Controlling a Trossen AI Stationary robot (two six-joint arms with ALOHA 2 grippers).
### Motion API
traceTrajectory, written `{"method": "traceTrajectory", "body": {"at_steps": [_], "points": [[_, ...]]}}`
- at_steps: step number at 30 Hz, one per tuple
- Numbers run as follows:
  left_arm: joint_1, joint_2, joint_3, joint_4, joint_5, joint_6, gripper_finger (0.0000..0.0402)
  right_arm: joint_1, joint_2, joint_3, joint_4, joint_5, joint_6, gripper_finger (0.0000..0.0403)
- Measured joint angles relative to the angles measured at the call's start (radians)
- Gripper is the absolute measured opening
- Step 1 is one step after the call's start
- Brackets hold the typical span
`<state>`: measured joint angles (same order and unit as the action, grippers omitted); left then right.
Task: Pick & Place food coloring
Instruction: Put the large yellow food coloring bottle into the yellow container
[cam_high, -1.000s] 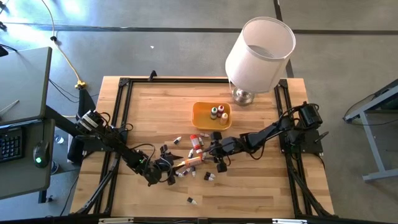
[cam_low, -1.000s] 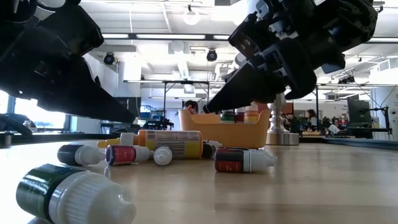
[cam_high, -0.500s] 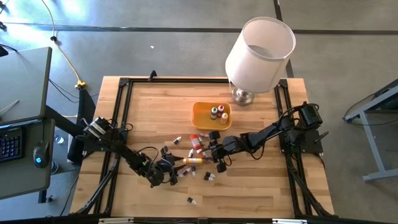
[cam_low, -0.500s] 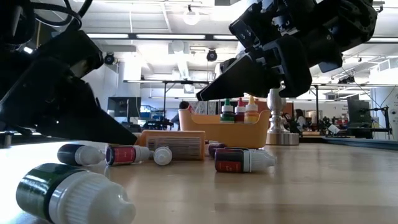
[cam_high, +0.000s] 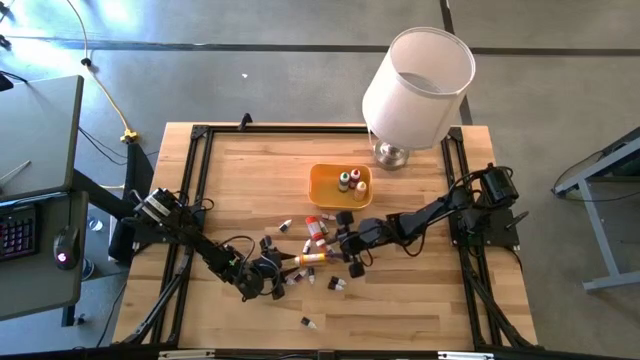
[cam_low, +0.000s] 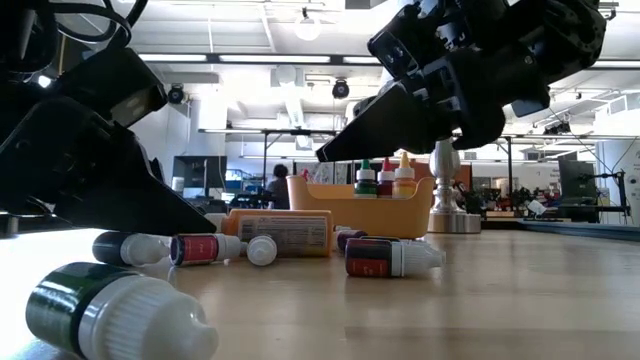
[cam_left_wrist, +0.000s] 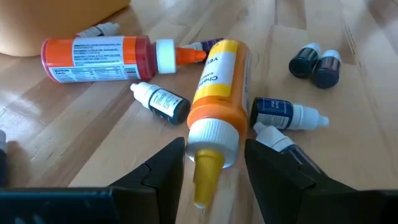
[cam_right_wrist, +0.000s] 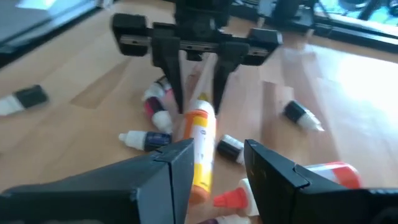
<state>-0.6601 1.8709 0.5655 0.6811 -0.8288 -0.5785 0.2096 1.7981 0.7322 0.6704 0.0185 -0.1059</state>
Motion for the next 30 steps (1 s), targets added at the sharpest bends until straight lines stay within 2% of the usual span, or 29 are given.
{"method": "traceTrajectory", "body": {"at_steps": [5, 12, 20, 30], "points": [[0.013, 0.0, 0.0, 0.004, 0.013, 0.03, 0.0165, 0.0, 0.0, 0.0, 0.0, -0.06, 0.019, 0.0133], [0.087, 0.011, 0.002, 0.024, 0.135, 0.027, 0.0165, 0.0, 0.0, 0.0, 0.0, -0.051, 0.059, 0.0133], [0.084, 0.012, 0.002, 0.037, 0.117, 0.087, 0.0165, 0.001, 0.0, 0.0, -0.049, -0.05, 0.108, 0.0133], [0.084, 0.014, 0.0, 0.077, 0.15, 0.16, 0.0091, 0.001, 0.0, 0.0, -0.056, -0.048, 0.134, 0.0133]]}}
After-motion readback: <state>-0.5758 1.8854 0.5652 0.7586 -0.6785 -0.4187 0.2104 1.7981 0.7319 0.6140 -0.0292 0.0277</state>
